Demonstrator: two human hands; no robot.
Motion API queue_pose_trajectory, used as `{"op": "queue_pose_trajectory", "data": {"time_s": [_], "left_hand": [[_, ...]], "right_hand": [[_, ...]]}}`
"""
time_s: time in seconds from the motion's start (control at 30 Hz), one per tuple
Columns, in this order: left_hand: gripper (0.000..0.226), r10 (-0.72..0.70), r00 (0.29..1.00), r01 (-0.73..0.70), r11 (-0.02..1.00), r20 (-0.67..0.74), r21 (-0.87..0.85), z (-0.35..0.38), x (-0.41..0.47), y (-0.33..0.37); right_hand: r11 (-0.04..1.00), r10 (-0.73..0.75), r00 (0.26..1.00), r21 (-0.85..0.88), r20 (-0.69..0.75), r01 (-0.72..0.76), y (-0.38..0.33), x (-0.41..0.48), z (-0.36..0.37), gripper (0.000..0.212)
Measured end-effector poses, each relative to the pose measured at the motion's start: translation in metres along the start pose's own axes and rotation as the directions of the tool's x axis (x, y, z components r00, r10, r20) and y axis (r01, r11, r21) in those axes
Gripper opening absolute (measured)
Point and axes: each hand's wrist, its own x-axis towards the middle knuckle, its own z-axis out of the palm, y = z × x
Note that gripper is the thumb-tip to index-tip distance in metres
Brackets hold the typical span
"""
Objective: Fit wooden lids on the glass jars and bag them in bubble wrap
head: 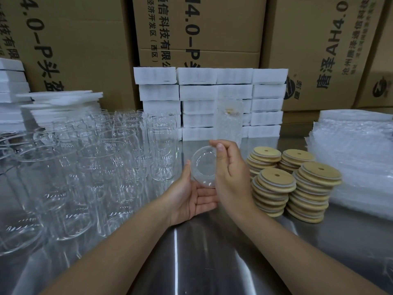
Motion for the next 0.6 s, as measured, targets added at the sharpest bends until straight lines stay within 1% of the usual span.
{"op": "queue_pose_trajectory", "data": {"time_s": [0.07,0.1,0.17,0.23,0.33,0.37,0.43,0.47,0.53,0.6], "left_hand": [[0.088,0.009,1.000,-0.009,1.000,-0.001,-0.015,0.000,0.000,0.000],[0.087,0.018,1.000,-0.018,1.000,0.000,-0.024,0.000,0.000,-0.001],[0.084,0.045,0.999,-0.045,0.998,0.005,-0.043,0.001,-0.001,-0.001],[0.077,0.088,0.996,-0.088,0.993,-0.001,-0.077,0.002,-0.001,-0.001],[0.067,0.155,0.988,-0.157,0.976,-0.024,-0.150,0.005,-0.002,0.000],[0.064,0.178,0.984,-0.180,0.968,-0.028,-0.173,0.005,-0.002,0.001],[0.059,0.213,0.976,-0.216,0.952,-0.037,-0.216,0.005,-0.004,0.003],[0.060,0.215,0.976,-0.218,0.946,-0.040,-0.242,0.005,-0.006,0.005],[0.070,0.215,0.976,-0.215,0.941,-0.026,-0.263,0.005,-0.010,0.006],[0.084,0.239,0.971,-0.237,0.950,-0.017,-0.201,0.006,-0.013,0.006]], "right_hand": [[1.000,0.008,1.000,0.004,-0.001,-0.008,-0.003,-0.001,0.000,0.011],[1.000,0.010,1.000,0.010,-0.011,-0.010,-0.005,-0.002,0.000,0.013],[0.998,0.038,0.999,0.044,-0.030,-0.037,-0.010,-0.002,0.000,0.026],[0.988,0.120,0.993,0.096,-0.021,-0.117,-0.012,-0.001,-0.001,0.037],[0.938,0.270,0.962,0.212,0.047,-0.274,-0.012,0.002,0.000,0.049],[0.926,0.293,0.954,0.230,0.066,-0.301,-0.011,0.002,0.000,0.051],[0.935,0.276,0.957,0.203,0.090,-0.290,-0.011,0.000,0.001,0.053],[0.943,0.259,0.961,0.189,0.099,-0.273,-0.009,-0.001,0.002,0.052],[0.949,0.251,0.962,0.170,0.104,-0.266,-0.005,-0.002,0.003,0.049],[0.960,0.227,0.969,0.144,0.096,-0.239,-0.003,-0.003,0.003,0.049]]}}
